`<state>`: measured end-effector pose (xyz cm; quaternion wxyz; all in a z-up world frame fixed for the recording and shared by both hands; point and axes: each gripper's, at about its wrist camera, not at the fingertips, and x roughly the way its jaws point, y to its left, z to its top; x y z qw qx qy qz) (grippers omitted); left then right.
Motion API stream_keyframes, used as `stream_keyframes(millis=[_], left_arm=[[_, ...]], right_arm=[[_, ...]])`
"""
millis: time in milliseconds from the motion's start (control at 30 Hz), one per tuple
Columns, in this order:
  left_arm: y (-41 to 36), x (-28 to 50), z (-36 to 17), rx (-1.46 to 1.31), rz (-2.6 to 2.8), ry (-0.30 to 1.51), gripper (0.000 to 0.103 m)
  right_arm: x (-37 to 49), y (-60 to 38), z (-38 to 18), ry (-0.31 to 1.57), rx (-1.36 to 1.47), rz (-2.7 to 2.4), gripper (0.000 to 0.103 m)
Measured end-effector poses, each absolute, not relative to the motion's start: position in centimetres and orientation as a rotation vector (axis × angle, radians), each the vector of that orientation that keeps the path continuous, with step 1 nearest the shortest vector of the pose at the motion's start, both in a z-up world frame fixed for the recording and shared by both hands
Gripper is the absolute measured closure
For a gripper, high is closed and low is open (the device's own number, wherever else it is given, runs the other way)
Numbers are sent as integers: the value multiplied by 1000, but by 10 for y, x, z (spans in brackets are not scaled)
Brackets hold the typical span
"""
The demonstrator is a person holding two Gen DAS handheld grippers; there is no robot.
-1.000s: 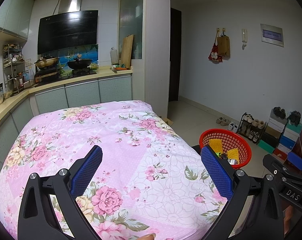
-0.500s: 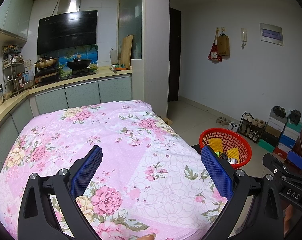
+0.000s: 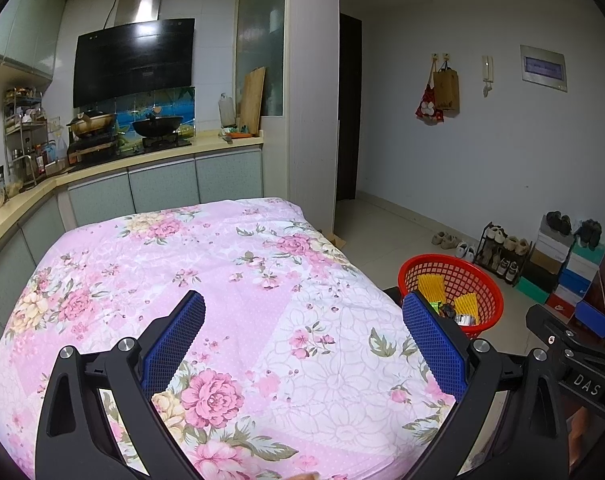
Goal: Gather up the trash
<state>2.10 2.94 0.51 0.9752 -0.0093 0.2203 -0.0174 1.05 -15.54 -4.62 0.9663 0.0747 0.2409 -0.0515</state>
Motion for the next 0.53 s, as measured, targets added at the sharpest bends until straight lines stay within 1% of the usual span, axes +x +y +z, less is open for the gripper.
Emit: stream_keyframes(millis=[233,333,533], left_arm=[[59,14,6,-85,-6,447,7],[79,7,7,-64,43,415,7],[131,-9,3,-73,193,419,7]], right_arm=[[4,-143,-59,509,141,-81,7],[2,-124,-65,526,131,-37,7],[-26,-27,-115,558,-49,148,7]])
